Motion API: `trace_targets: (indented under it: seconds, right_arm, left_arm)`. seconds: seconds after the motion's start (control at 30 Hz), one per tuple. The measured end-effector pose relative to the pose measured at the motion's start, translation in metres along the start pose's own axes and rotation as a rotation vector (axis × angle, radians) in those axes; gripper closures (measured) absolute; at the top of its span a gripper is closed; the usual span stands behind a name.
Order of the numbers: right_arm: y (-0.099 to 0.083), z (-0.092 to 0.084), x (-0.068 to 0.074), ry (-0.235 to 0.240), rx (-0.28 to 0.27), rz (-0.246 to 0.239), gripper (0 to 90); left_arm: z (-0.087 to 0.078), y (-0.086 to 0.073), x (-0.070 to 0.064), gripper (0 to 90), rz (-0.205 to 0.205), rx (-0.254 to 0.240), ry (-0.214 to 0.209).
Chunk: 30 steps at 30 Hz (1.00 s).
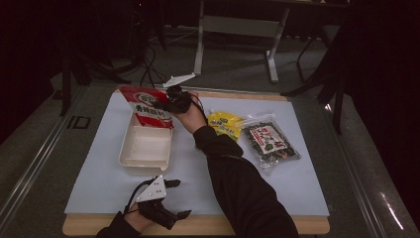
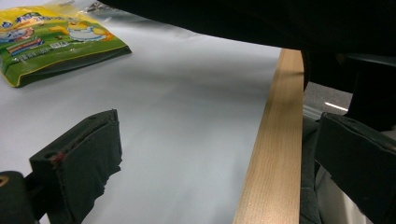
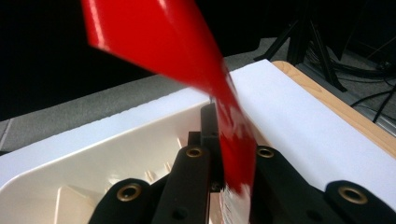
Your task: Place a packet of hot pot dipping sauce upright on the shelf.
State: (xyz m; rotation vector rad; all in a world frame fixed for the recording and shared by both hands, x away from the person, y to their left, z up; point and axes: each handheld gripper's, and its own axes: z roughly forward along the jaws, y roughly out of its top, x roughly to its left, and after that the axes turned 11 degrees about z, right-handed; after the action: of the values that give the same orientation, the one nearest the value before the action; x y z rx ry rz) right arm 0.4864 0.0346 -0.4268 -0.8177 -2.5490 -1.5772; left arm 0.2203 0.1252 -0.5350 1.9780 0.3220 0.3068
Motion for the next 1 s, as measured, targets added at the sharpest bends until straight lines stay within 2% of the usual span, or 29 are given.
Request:
trace_targets:
  seconds: [0.07, 0.23, 0.47, 0.67, 0.9, 1.0]
  right_arm:
    - [-0.001, 0.000, -0.001, -0.005, -0.003, 0.002, 90.0]
    - [-0.002, 0.001, -0.003, 0.016, -0.023, 0.046, 90.0]
    - [-0.001, 0.004, 0.002, 0.020, -0.032, 0.045, 90.0]
    - [-0.004, 0.006, -0.001, 0.034, -0.048, 0.092, 90.0]
    - [-0.016, 0.017, -0.005, 0.013, -0.019, 0.115, 89.6]
    - [-0.018, 0.016, -0.009, -0.002, -0.010, 0.121, 80.1]
  left_arm:
    - [0.000, 0.000, 0.000, 2.5, -0.001, 0.001, -0.001]
    - [0.001, 0.000, 0.000, 2.4, 0.000, 0.006, -0.006]
    - [0.001, 0.000, 0.000, 2.5, 0.001, 0.007, -0.009]
    - [0.001, 0.000, 0.000, 2.5, 0.000, 0.004, -0.011]
    - [0.001, 0.000, 0.000, 2.4, 0.004, 0.009, -0.015]
    - [0.002, -0.001, 0.000, 2.5, 0.003, 0.011, -0.017]
